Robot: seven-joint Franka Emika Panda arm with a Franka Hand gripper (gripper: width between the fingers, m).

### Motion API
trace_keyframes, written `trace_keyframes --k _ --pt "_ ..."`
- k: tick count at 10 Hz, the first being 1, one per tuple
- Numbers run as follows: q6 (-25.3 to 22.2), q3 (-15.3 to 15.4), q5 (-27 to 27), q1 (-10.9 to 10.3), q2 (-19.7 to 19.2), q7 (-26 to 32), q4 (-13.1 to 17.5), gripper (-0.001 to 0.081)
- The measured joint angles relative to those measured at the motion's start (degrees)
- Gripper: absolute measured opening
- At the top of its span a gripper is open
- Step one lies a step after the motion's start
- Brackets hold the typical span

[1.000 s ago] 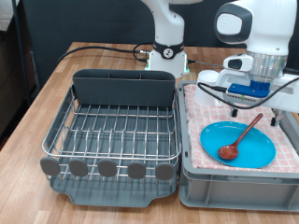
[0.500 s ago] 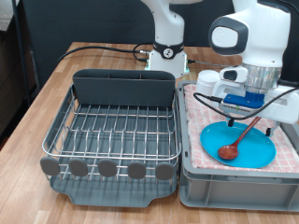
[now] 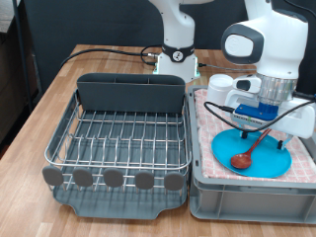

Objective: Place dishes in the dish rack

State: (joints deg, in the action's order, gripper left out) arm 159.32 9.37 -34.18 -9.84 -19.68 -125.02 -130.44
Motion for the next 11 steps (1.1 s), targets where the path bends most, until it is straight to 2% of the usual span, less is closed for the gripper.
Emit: trace_keyframes --k 1,2,3,4,5,6,11 --pt "-0.29 -0.34 -0.31 -0.56 -0.03 -0.80 0.20 0.0582" --pt "-0.76 -0.50 -0.46 -0.91 -0.05 -1.37 0.42 0.0582" --pt "-0.95 -0.53 -0.52 -1.07 -0.08 -1.63 0.58 0.0440" --pt "-1.00 -0.54 -0.55 -1.11 -0.13 -1.78 0.69 0.0246" --pt "-1.01 -0.54 -0.56 -1.11 -0.17 -1.95 0.78 0.0246" --pt "-1.05 -0.54 -0.57 -1.11 -0.19 -2.05 0.88 0.0092" --pt "-4.07 -0.24 -0.41 -1.11 0.67 -2.02 2.11 0.0094"
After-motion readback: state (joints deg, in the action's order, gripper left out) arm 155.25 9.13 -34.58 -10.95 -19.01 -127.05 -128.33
